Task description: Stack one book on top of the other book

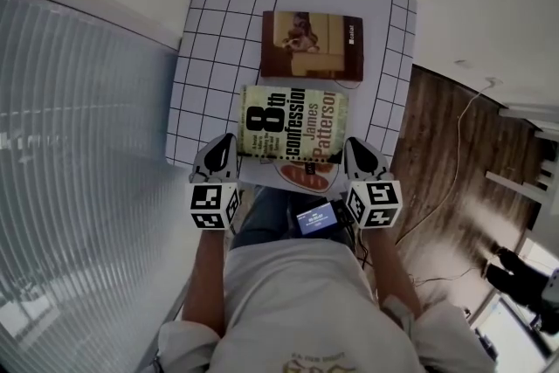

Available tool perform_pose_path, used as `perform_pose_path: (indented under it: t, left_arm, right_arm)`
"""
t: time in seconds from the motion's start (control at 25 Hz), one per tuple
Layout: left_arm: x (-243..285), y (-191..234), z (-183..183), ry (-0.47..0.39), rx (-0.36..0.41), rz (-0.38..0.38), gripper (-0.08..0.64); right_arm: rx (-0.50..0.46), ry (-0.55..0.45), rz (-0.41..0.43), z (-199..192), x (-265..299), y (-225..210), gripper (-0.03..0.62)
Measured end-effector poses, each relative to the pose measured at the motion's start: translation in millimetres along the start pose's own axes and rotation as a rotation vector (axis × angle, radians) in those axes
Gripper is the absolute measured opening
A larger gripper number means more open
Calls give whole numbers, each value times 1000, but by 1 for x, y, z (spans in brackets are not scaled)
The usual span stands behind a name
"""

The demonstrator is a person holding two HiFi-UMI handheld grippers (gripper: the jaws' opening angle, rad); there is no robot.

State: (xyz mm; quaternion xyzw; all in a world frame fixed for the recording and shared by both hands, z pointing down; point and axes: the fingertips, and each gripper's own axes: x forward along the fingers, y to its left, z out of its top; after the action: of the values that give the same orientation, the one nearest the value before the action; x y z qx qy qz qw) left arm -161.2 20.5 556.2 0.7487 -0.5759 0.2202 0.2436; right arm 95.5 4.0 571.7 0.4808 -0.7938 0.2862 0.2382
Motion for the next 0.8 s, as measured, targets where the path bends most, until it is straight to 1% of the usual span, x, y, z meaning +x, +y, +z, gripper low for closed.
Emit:
perform_pose_path:
  t: [0.28, 0.52, 0.56, 0.68, 0.8]
  left_arm:
    - [10, -4, -4, 15, 3, -27, 9]
    - [17, 1, -9, 41, -25, -47, 12]
    - [19, 1, -10, 46, -35, -55, 23]
    - [25, -2, -14, 65, -80, -95, 114]
    - [30, -5, -17, 87, -103, -121, 152]
  right_arm:
    - [9, 28, 16, -11, 1, 0, 18]
    - [46, 59, 34, -19, 9, 1, 100]
    - [53, 61, 39, -19, 11, 2, 110]
    - [92, 68, 66, -22, 15, 4, 144]
    - [126, 83, 89, -25, 20, 6, 179]
